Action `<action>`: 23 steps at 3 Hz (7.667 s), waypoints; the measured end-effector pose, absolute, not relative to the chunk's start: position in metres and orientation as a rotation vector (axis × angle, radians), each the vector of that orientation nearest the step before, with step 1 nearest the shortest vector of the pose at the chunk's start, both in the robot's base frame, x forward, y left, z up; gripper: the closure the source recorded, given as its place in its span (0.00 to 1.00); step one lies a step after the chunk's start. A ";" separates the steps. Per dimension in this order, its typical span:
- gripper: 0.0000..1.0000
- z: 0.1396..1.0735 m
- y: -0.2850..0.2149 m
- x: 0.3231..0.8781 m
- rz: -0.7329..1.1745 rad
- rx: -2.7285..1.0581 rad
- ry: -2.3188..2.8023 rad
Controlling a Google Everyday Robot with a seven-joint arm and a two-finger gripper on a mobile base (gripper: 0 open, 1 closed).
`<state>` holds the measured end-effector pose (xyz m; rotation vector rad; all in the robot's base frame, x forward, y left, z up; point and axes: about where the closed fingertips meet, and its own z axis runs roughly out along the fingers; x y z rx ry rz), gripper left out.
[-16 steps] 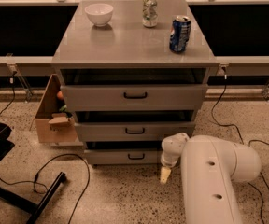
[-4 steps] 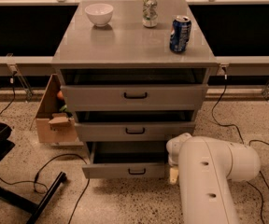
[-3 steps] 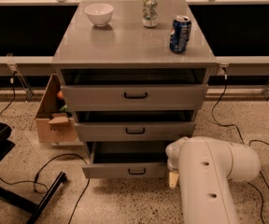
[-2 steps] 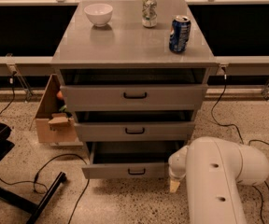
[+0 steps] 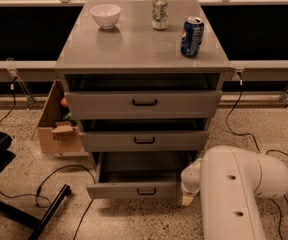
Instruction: Open bottom drawer
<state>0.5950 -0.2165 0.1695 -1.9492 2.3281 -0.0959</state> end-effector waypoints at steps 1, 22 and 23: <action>0.10 0.170 -0.216 0.595 -0.096 -1.949 2.328; 0.98 0.165 -0.188 0.471 0.260 -1.973 2.385; 0.84 0.165 -0.188 0.471 0.260 -1.973 2.385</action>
Offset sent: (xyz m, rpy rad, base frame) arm 0.0000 0.0000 0.0000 0.0000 0.0000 0.0000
